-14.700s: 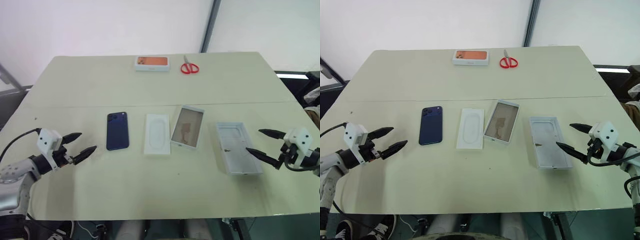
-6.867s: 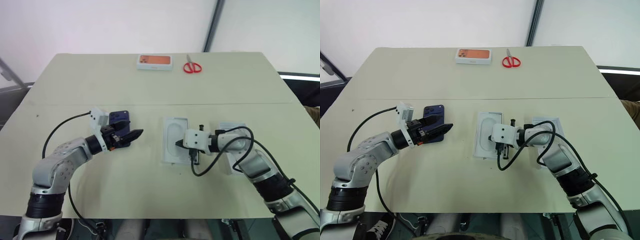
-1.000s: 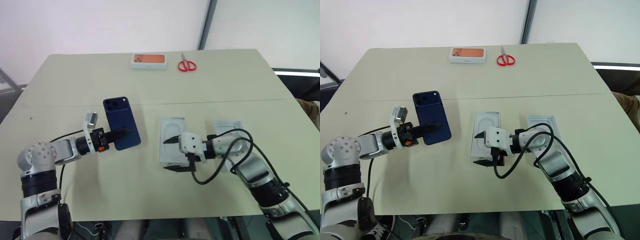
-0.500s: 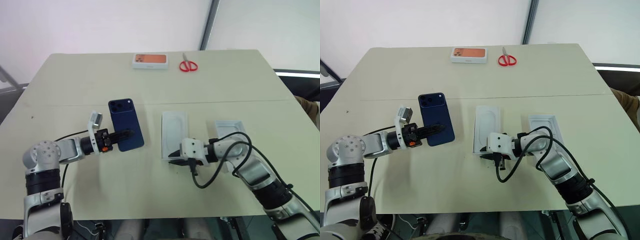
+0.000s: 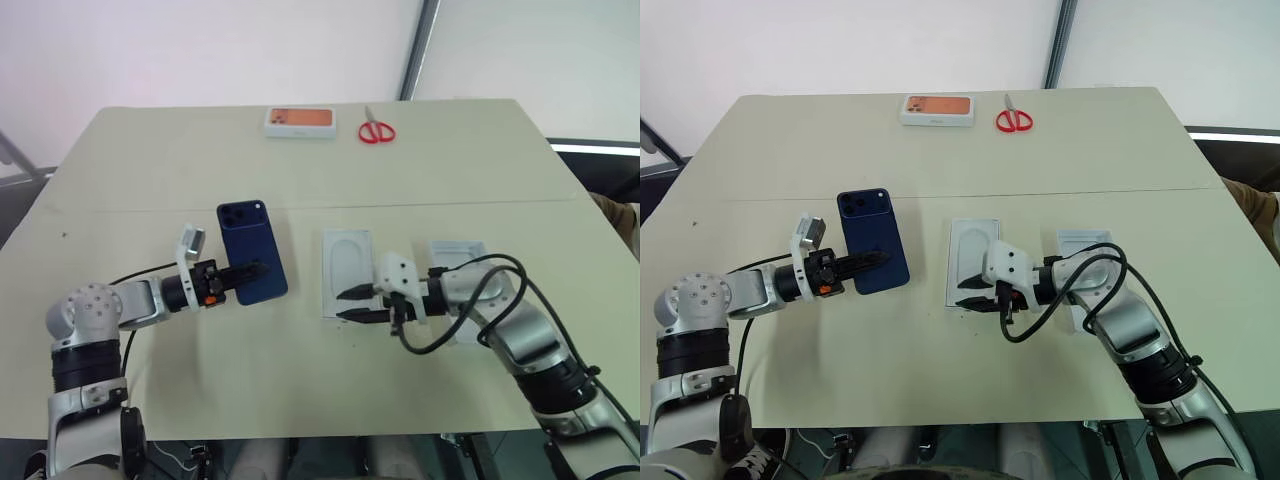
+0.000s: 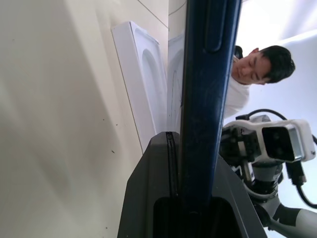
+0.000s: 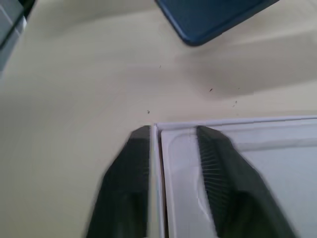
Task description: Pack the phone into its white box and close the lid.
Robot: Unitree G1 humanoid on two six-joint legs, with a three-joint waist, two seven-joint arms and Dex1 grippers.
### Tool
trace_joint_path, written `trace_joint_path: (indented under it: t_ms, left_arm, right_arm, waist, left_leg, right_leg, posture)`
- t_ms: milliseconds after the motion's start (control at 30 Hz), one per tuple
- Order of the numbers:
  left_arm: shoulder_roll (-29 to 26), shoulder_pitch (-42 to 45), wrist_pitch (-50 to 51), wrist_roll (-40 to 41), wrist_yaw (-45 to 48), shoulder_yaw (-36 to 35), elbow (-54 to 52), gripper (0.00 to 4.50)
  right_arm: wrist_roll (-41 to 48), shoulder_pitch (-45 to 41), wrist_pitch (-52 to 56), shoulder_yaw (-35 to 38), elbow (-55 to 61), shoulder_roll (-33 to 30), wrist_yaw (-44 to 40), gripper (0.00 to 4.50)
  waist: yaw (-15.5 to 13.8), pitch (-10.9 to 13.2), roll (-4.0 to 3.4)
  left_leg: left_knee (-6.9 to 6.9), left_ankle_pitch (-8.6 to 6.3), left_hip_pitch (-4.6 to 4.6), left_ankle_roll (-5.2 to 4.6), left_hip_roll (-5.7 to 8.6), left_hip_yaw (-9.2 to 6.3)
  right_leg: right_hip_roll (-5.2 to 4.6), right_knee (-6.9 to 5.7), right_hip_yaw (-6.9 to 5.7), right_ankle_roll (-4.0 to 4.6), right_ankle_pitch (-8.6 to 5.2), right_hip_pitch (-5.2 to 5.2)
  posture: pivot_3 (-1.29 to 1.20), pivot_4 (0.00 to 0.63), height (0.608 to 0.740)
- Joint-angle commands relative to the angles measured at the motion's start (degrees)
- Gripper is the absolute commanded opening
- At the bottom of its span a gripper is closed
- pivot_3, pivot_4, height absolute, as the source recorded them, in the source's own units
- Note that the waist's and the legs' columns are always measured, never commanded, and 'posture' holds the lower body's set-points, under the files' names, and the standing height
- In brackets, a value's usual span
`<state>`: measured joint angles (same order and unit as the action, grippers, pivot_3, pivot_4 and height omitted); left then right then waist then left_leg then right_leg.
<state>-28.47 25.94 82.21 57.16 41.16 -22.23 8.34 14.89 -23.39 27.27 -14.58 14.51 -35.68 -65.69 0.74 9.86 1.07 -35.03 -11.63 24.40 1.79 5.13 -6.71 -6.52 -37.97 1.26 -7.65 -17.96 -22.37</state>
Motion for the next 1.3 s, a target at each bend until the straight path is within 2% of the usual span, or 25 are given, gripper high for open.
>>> trace_joint_path:
  t_ms: [33, 467, 733, 833, 967, 1000, 1033, 1300]
  left_arm:
    - [0.19, -0.23, -0.06, 2.39, 0.6, -0.81, -2.57, 0.0]
    - [0.65, -0.34, -0.6, 1.81, -0.14, -0.24, -2.38, 0.0]
    - [0.64, -0.17, -1.28, 1.43, -0.5, 0.03, -1.98, 0.0]
    - [0.68, -0.16, -1.32, 1.43, -0.7, 0.15, -1.85, 0.0]
    - [0.68, -0.31, -1.16, 1.57, -0.89, 0.21, -1.93, 0.0]
    - [0.66, -0.36, -1.09, 1.6, -0.92, 0.21, -1.97, 0.0]
    - [0.66, -0.39, -0.99, 1.66, -0.95, 0.17, -1.97, 0.0]
    - [0.78, -0.51, -1.27, 1.48, -1.1, 0.34, -2.09, 0.0]
  right_arm:
    - [-2.84, 0.05, -3.4, -1.36, 0.86, -2.24, 0.01, 3.7]
    - [-10.1, 0.19, -8.28, -5.71, -4.2, -2.93, 1.56, 3.7]
    - [-9.18, 0.62, -6.77, -6.26, -3.27, -3.37, -0.87, 3.7]
    - [-9.64, 0.61, -7.65, -6.19, -3.28, -3.12, -0.5, 2.95]
    - [-9.29, 0.56, -6.65, -6.09, -3.04, -2.65, -0.13, 2.95]
    - [-9.48, 0.48, -6.47, -6.02, -3.07, -2.5, 0.33, 2.52]
    - [-9.59, 0.42, -6.54, -6.09, -3.12, -2.46, 0.45, 2.27]
    - [-9.95, 0.45, -7.35, -6.57, -3.48, -2.5, 0.46, 2.27]
  waist:
    - [0.0, 0.0, 0.0]
    - [0.01, 0.0, 0.0]
    - [-0.01, 0.0, 0.0]
    - [-0.03, 0.0, 0.0]
    - [0.0, 0.0, 0.01]
    - [0.0, 0.0, 0.01]
    - [0.0, 0.0, 0.0]
    - [0.0, 0.0, 0.0]
  left_leg:
    - [0.0, 0.0, 0.0, 0.0, 0.01, 0.01]
    - [-0.06, 0.0, 0.0, 0.0, 0.01, 0.02]
    - [-0.08, 0.0, 0.0, 0.0, 0.01, 0.01]
    - [-0.08, 0.0, 0.0, 0.0, 0.02, 0.01]
    - [-0.09, 0.0, 0.0, 0.0, 0.02, 0.01]
    - [-0.09, 0.0, 0.0, 0.0, 0.02, 0.01]
    - [-0.09, 0.0, 0.0, 0.0, 0.02, 0.01]
    - [-0.09, 0.0, 0.0, 0.0, 0.02, 0.02]
  right_leg:
    - [-0.01, 0.0, 0.0, 0.0, 0.0, 0.0]
    - [0.0, -0.01, 0.0, 0.0, 0.0, 0.0]
    - [0.0, -0.02, 0.0, 0.0, 0.0, 0.03]
    - [-0.01, -0.02, 0.0, 0.0, 0.0, 0.03]
    - [0.0, -0.02, 0.0, 0.0, 0.0, 0.03]
    - [0.0, -0.02, 0.0, 0.0, 0.0, 0.03]
    - [0.0, -0.02, 0.0, 0.0, 0.0, 0.03]
    - [0.0, -0.03, 0.0, 0.0, 0.0, 0.02]
  posture:
    - [0.0, 0.15, 0.74]
    - [0.0, 0.15, 0.74]
    - [0.0, 0.15, 0.74]
    - [0.0, 0.15, 0.74]
    - [0.0, 0.15, 0.74]
    - [0.0, 0.15, 0.74]
    - [0.0, 0.15, 0.74]
    - [0.0, 0.15, 0.74]
